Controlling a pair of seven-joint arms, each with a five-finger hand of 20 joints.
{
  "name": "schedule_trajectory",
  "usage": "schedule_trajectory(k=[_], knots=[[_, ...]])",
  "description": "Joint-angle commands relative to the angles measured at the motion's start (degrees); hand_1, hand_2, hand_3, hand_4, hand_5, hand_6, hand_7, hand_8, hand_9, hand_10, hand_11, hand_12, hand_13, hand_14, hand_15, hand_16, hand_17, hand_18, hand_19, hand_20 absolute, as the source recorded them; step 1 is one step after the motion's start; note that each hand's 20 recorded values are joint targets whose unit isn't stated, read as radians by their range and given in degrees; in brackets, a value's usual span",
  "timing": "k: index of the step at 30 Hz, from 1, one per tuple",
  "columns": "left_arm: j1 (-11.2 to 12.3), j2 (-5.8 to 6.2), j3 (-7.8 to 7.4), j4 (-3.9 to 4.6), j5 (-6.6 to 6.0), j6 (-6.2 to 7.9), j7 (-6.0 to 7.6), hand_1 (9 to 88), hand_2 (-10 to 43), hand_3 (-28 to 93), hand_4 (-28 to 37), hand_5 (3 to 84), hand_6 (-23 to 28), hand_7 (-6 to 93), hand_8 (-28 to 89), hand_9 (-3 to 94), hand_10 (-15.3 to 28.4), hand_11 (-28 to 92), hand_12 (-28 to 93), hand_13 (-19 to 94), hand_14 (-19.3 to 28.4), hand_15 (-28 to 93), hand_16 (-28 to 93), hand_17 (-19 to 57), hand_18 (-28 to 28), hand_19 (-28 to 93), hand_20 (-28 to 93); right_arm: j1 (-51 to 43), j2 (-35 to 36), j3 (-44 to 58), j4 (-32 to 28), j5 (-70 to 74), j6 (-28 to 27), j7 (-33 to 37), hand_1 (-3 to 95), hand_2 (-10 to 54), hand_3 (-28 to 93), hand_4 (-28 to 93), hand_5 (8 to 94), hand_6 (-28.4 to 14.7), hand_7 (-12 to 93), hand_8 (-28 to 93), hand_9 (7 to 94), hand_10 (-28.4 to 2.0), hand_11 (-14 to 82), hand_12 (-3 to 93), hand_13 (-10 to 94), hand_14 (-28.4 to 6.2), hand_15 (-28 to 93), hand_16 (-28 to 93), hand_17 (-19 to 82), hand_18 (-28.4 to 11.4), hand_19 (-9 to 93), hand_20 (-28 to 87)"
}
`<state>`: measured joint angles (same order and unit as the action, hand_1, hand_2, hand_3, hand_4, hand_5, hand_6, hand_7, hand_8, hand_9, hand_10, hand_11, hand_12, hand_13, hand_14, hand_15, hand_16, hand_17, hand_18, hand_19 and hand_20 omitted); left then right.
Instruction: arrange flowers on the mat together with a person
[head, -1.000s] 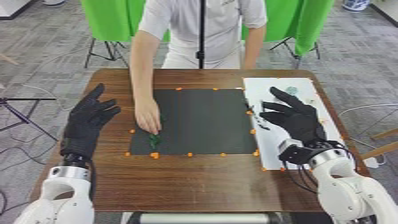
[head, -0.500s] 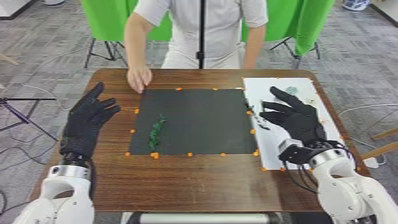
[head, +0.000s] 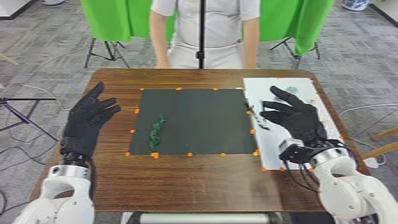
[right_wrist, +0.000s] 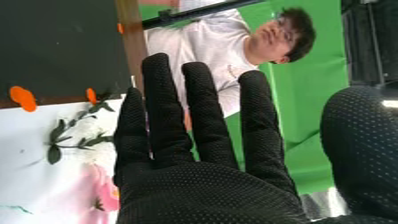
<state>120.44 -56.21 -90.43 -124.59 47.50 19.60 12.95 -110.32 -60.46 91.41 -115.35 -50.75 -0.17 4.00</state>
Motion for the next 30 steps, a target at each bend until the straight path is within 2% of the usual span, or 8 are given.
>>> schedule_trajectory(k=[1,6,10,19,21,24,26,30], knots=[[0.9,0.20,0.11,0.13,-0.40,0.44,0.05,24.7,6.8,78,-28.2,31.8,4.6,9.6,-8,33.8,19.2,29,10,23,25.3,55,-10,-8.9,21.0,46,16,-1.1,7.2,4.5,-0.2,-7.2,0.5,-3.7,16.9,8.0,82,-28,39.8,4.6,20,-14,46.6,-14.4,18.3,15.3,35,-18.0,47,11,3,-17.9,46,23],[1.4,0.48,0.11,-0.02,-0.48,0.67,0.32,24.7,6.8,78,-28.2,31.8,4.6,9.6,-8,33.8,19.2,29,10,24,25.4,55,-10,-8.9,21.0,46,16,-3.6,11.1,8.7,0.1,-15.9,0.0,-3.8,19.4,4.2,82,-28,40.3,4.6,21,-15,47.6,-13.3,18.6,15.3,38,-17.0,49,12,6,-18.5,49,25],[1.7,0.63,-0.08,-0.12,-0.37,0.65,0.20,24.7,6.8,78,-28.2,31.8,4.5,9.6,-8,33.8,19.2,29,10,23,25.4,55,-10,-8.9,21.0,46,16,-5.8,16.1,9.2,-0.3,-25.4,6.4,-2.5,22.7,1.5,82,-28,40.6,4.5,22,-15,47.9,-12.4,21.1,16.4,38,-16.0,53,13,8,-18.8,54,28],[2.9,0.87,-0.80,-0.35,-0.41,0.69,0.10,24.7,6.7,78,-28.1,31.8,4.5,9.7,-8,33.8,19.3,29,10,23,25.4,55,-10,-8.9,21.1,47,16,-14.8,21.4,13.5,5.4,-37.7,13.8,-2.6,29.7,-3.6,82,-28,42.6,4.2,26,-17,50.0,-9.5,26.8,16.6,43,-13.2,60,13,13,-19.0,60,32],[2.9,0.89,-0.60,-0.31,-0.41,0.60,0.22,24.8,6.7,78,-28.2,31.8,4.6,9.6,-8,33.8,19.3,29,10,23,25.3,55,-10,-9.0,21.1,47,16,-15.4,21.4,12.3,6.1,-39.0,17.4,-1.7,33.4,-7.8,82,-28,45.0,3.7,27,-18,52.2,-9.4,29.4,16.3,47,-11.7,62,13,16,-19.0,62,33],[2.5,0.82,-0.31,-0.18,-0.43,0.35,0.18,24.8,6.7,78,-28.2,31.8,4.5,9.6,-8,33.8,19.3,29,10,23,25.4,55,-10,-9.0,21.1,46,16,-15.4,21.5,10.1,6.4,-45.8,21.6,3.5,36.5,-9.5,81,-28,49.7,2.9,29,-19,55.4,-10.2,32.5,16.3,50,-11.2,65,14,20,-19.3,68,36],[2.1,0.86,-0.30,-0.03,-0.34,0.17,0.12,24.8,6.7,78,-28.2,31.8,4.5,9.6,-8,33.8,19.3,29,10,23,25.4,55,-10,-9.0,21.1,46,16,-16.0,21.4,9.9,6.0,-49.4,21.1,7.3,37.3,-9.5,80,-28,51.6,2.5,30,-19,56.7,-11.2,33.9,16.8,52,-11.1,66,15,22,-19.4,70,37],[1.9,0.81,-0.49,-0.03,-0.38,0.21,0.21,24.8,6.7,78,-28.1,31.8,4.5,9.7,-8,33.8,19.2,29,10,23,25.4,55,-10,-9.0,21.1,46,16,-17.0,21.7,9.5,7.0,-54.4,21.4,8.8,37.7,-9.5,80,-28,52.5,2.3,30,-19,57.3,-11.9,34.9,17.1,53,-11.3,67,15,24,-19.8,72,37]])
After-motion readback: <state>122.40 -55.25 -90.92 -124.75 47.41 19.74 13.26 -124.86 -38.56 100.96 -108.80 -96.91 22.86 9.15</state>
